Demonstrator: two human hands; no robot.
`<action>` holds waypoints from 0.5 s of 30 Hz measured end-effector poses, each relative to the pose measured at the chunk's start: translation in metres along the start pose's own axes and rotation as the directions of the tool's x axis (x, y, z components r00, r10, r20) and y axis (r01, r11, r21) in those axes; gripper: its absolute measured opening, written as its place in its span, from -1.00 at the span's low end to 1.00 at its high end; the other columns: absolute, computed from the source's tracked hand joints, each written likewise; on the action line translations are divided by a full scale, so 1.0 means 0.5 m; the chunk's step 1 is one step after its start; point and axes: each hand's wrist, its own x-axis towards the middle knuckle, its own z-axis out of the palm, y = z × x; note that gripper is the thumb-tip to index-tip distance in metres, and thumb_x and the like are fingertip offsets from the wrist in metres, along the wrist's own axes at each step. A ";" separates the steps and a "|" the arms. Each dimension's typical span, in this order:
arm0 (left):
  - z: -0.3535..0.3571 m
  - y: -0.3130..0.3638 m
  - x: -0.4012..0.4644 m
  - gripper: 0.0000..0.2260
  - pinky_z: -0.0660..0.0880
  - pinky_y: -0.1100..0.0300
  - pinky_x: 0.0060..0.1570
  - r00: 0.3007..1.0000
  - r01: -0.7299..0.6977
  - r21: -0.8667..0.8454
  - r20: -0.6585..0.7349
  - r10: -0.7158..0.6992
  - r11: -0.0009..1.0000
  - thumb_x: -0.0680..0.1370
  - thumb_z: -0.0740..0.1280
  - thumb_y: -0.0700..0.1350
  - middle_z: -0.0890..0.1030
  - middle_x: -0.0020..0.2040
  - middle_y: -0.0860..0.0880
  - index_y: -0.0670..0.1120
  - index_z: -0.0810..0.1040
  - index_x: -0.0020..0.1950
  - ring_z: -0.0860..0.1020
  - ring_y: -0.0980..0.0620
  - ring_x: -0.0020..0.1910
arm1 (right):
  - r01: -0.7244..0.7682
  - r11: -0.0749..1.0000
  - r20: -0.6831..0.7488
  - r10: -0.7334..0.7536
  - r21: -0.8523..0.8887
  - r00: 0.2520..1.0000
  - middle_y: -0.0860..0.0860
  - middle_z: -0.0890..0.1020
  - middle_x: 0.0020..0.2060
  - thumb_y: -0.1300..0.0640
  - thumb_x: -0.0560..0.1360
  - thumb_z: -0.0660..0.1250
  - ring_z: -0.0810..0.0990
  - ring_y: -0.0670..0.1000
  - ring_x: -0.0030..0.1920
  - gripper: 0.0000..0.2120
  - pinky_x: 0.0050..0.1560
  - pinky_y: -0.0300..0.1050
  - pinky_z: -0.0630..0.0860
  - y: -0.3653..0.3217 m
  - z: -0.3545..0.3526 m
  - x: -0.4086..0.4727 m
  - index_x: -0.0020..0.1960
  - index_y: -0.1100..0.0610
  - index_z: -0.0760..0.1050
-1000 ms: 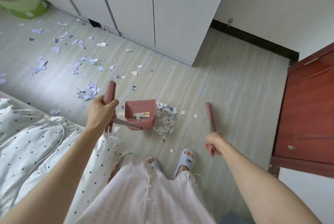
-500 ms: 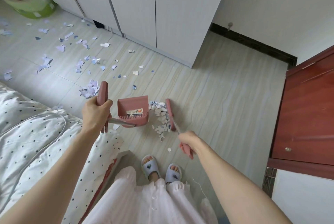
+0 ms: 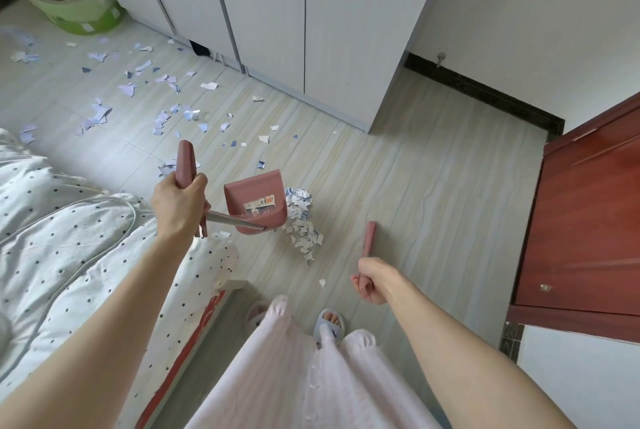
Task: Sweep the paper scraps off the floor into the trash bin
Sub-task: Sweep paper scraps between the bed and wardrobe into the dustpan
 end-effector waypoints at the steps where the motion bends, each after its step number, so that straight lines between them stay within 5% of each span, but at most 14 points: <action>1: -0.007 -0.005 0.004 -0.90 0.32 0.19 -0.55 1.000 0.004 -0.012 -0.005 -0.004 1.000 0.49 0.25 -0.17 0.48 -0.38 -0.15 -0.20 0.46 -0.11 0.41 -0.05 -0.54 | -0.011 0.999 0.007 0.011 0.038 1.000 0.04 0.33 -0.78 0.34 0.56 -0.17 0.21 -0.09 -0.83 -0.62 -0.67 -0.54 0.15 0.012 0.011 0.001 -0.30 0.28 0.31; 11: -0.115 -0.036 0.122 -0.86 0.30 0.22 -0.56 0.997 0.008 -0.063 0.078 -0.003 0.998 0.50 0.29 -0.13 0.45 -0.42 -0.10 -0.07 0.40 -0.26 0.45 -0.04 -0.50 | -0.101 0.987 0.006 0.101 0.124 0.995 0.05 0.38 -0.79 0.27 0.61 -0.14 0.29 -0.09 -0.81 -0.69 -0.71 -0.47 0.26 0.044 0.245 0.029 -0.28 0.22 0.20; 15: -0.156 -0.048 0.166 -0.85 0.27 0.31 -0.65 0.995 0.014 -0.081 0.097 -0.006 0.997 0.50 0.29 -0.16 0.42 -0.42 -0.10 -0.08 0.40 -0.27 0.42 0.02 -0.55 | -0.132 0.958 0.076 0.117 0.256 0.990 0.06 0.46 -0.42 0.26 0.62 -0.08 0.42 -0.08 -0.64 -0.69 -0.75 -0.45 0.22 0.002 0.352 0.014 -0.26 0.25 0.27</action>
